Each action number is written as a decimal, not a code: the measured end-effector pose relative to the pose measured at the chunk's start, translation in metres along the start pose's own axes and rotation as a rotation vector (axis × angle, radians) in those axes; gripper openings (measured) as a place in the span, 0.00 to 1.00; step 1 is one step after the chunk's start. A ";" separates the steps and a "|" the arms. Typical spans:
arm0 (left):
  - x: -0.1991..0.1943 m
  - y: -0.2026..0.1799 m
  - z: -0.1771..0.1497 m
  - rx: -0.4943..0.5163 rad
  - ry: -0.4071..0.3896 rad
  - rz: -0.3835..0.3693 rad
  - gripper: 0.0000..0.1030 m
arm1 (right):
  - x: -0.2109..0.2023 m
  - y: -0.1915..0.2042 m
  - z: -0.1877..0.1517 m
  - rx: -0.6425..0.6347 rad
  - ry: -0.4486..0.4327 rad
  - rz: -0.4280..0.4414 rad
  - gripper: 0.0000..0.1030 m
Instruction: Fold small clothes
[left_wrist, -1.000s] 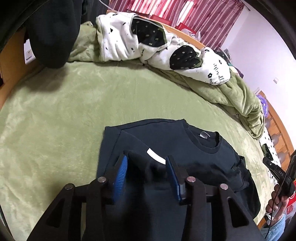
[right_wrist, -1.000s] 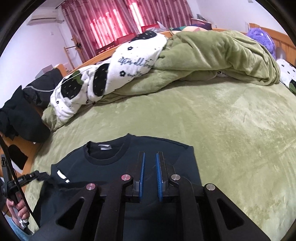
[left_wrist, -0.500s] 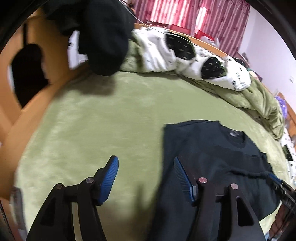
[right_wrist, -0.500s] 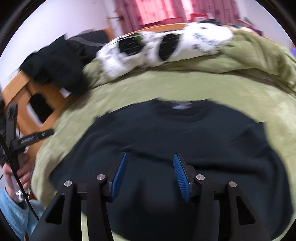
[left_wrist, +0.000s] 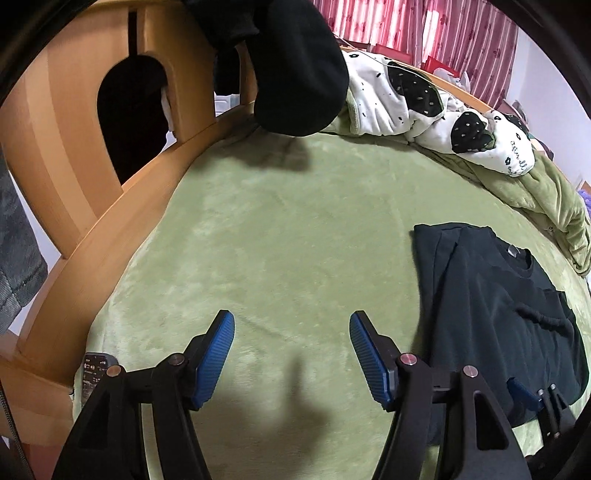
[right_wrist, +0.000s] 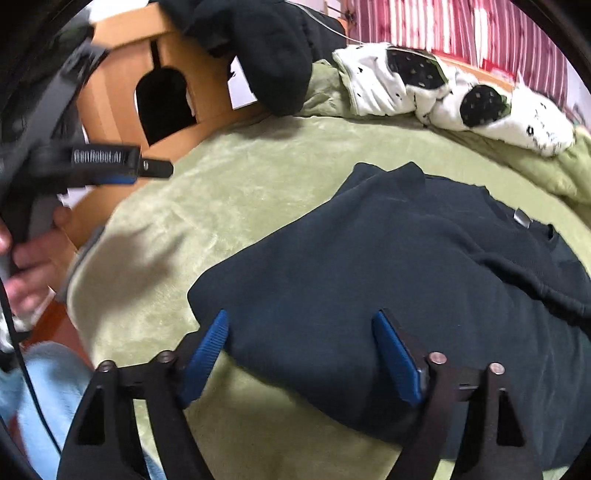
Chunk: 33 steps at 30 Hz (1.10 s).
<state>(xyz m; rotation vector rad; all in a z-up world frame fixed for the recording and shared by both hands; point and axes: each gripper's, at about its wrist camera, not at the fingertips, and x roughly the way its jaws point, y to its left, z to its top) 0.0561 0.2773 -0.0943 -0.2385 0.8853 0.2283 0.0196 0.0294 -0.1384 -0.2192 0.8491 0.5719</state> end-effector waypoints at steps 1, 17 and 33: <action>0.001 0.002 0.000 0.001 0.001 -0.005 0.61 | 0.004 0.005 -0.003 -0.014 0.015 -0.007 0.79; 0.011 0.024 -0.007 -0.028 0.025 -0.031 0.61 | 0.047 0.050 -0.016 -0.184 0.000 -0.320 0.75; 0.001 -0.085 -0.017 0.096 0.062 -0.158 0.61 | -0.081 -0.069 0.022 0.214 -0.190 -0.210 0.22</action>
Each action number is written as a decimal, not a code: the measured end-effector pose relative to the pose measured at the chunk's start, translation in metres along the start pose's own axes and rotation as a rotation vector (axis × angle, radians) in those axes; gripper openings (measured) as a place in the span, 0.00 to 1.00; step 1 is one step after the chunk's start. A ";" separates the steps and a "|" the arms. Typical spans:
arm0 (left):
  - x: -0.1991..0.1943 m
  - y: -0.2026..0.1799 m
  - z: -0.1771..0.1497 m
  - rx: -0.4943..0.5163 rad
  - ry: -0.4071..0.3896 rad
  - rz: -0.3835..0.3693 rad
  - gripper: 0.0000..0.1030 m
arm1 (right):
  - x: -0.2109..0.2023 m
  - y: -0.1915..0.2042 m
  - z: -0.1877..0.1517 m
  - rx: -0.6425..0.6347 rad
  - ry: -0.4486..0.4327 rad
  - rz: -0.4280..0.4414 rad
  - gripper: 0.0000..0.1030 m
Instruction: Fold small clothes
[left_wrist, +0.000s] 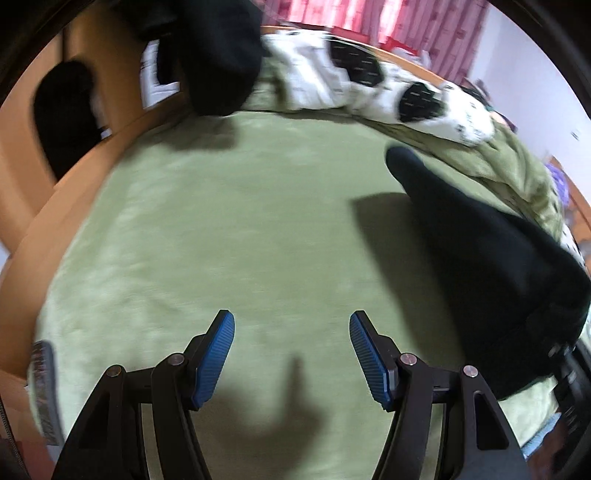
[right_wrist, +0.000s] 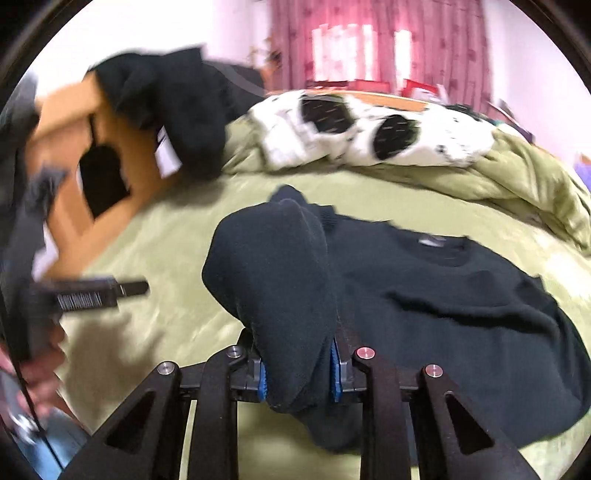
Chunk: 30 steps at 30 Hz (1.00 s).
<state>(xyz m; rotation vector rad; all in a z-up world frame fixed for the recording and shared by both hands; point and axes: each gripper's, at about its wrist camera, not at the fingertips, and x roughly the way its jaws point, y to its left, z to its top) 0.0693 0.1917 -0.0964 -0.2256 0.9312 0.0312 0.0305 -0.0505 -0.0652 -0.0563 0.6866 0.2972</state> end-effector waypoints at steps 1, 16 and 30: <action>0.000 -0.016 0.002 0.022 -0.004 -0.009 0.61 | -0.007 -0.016 0.004 0.026 -0.006 -0.004 0.22; 0.014 -0.215 -0.004 0.224 -0.016 -0.152 0.61 | -0.092 -0.250 -0.046 0.314 -0.059 -0.213 0.19; 0.040 -0.304 -0.029 0.314 0.040 -0.203 0.61 | -0.107 -0.356 -0.116 0.511 0.015 -0.183 0.48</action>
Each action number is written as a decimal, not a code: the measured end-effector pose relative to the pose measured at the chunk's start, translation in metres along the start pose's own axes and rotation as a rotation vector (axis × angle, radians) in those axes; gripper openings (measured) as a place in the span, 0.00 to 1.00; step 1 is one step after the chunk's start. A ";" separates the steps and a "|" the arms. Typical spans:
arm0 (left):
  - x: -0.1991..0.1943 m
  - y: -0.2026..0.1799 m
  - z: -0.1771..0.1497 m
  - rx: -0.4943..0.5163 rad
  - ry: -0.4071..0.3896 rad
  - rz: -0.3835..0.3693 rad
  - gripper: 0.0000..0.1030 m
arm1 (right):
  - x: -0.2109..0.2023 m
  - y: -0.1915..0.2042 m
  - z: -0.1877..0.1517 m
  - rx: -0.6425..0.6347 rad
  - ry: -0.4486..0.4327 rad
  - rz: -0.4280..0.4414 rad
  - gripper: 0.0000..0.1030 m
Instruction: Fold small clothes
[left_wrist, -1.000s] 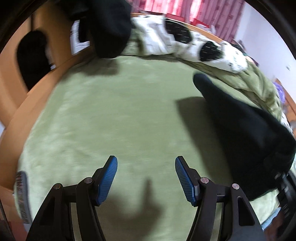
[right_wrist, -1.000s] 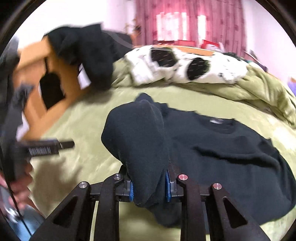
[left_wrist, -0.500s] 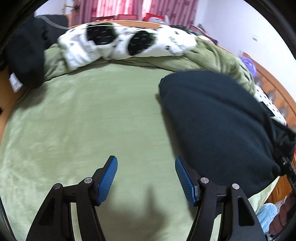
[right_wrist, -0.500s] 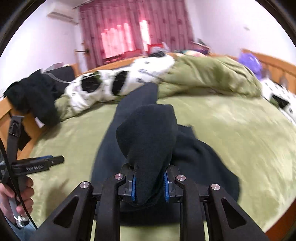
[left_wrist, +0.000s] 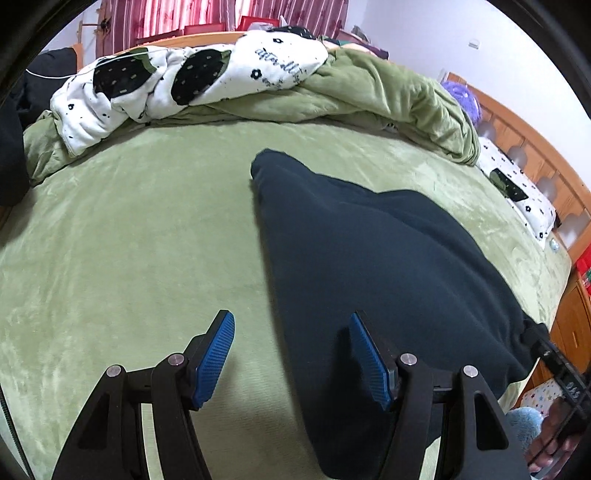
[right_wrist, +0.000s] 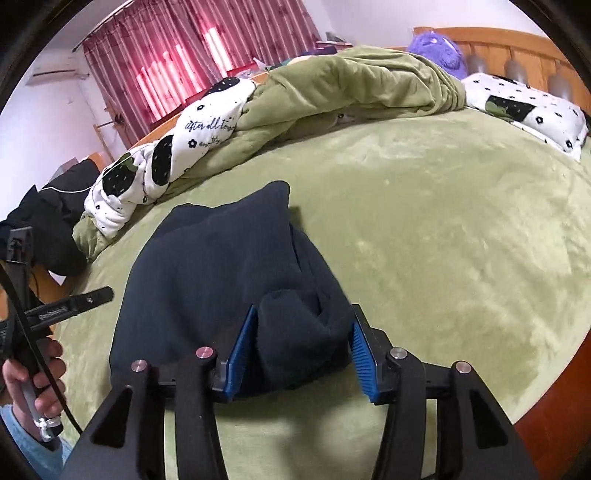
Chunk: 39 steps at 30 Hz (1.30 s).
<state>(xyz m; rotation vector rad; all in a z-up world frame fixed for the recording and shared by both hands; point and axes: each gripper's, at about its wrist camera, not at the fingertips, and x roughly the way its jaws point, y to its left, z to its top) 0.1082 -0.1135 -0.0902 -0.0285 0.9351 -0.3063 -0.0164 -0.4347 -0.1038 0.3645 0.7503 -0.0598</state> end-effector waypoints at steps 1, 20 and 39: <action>0.002 -0.001 0.000 0.001 0.005 0.003 0.61 | 0.000 0.000 0.002 -0.007 0.001 0.002 0.48; 0.015 -0.011 -0.005 0.012 0.019 0.059 0.61 | 0.040 -0.007 0.011 -0.172 0.090 -0.108 0.21; -0.003 -0.017 -0.015 0.017 0.016 0.090 0.63 | 0.060 -0.003 0.033 -0.174 0.137 -0.137 0.25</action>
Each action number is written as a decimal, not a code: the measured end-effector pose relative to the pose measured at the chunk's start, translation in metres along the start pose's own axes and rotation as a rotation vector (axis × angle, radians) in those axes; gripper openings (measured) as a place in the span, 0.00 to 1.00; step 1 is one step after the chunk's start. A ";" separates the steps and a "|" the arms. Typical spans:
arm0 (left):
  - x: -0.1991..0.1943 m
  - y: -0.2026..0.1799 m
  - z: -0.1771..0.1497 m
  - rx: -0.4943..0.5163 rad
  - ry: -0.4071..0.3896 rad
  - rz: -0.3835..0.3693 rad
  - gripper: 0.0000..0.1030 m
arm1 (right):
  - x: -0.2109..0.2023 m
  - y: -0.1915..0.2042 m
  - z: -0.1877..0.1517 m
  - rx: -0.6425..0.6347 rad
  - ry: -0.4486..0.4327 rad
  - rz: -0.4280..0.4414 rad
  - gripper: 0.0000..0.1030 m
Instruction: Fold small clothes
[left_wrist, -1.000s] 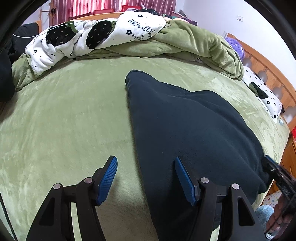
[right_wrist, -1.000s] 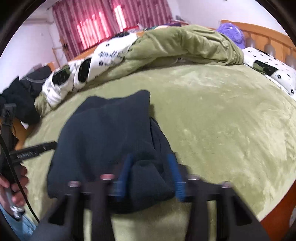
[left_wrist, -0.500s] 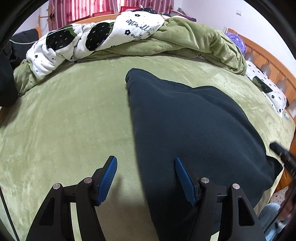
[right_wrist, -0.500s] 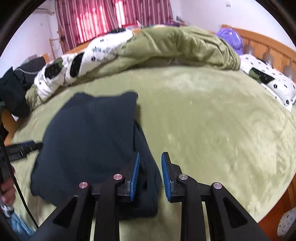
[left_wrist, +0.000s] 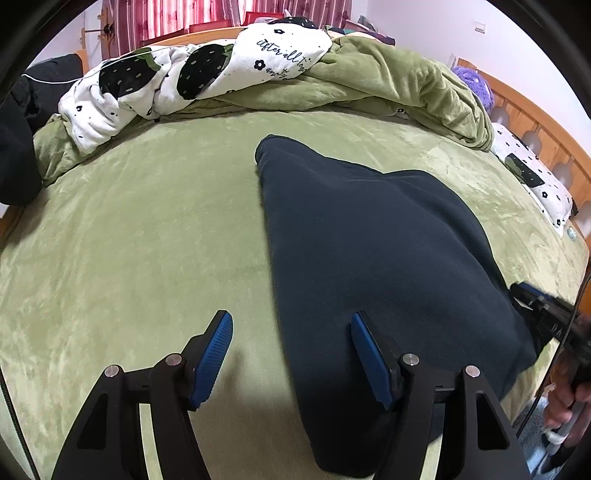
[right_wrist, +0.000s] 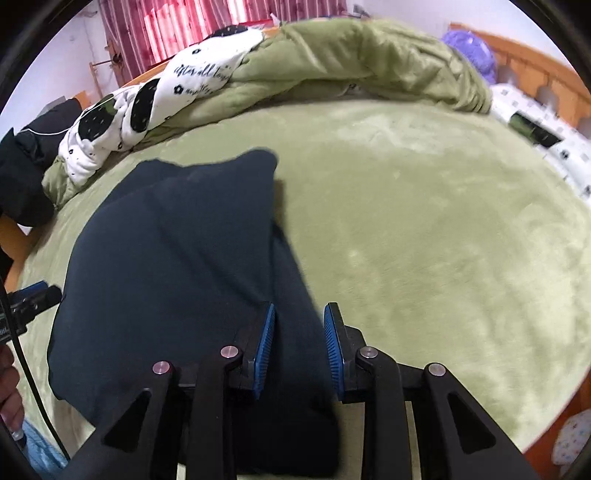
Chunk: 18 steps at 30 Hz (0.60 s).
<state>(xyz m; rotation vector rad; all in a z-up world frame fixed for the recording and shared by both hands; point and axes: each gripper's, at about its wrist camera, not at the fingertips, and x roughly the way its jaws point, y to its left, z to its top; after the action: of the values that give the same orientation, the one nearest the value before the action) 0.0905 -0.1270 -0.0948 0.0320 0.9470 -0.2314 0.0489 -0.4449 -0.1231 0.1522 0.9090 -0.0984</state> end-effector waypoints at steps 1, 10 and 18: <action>-0.006 -0.001 -0.002 -0.004 -0.006 0.004 0.63 | -0.009 0.000 0.002 -0.012 -0.011 -0.009 0.25; -0.072 -0.012 -0.026 -0.088 -0.053 0.055 0.66 | -0.090 0.003 0.009 -0.068 -0.041 0.026 0.47; -0.133 -0.024 -0.053 -0.094 -0.102 0.113 0.80 | -0.150 0.007 -0.007 -0.079 -0.058 0.040 0.74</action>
<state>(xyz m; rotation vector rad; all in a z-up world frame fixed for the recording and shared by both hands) -0.0317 -0.1191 -0.0167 -0.0128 0.8507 -0.0832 -0.0471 -0.4336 -0.0076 0.0934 0.8499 -0.0301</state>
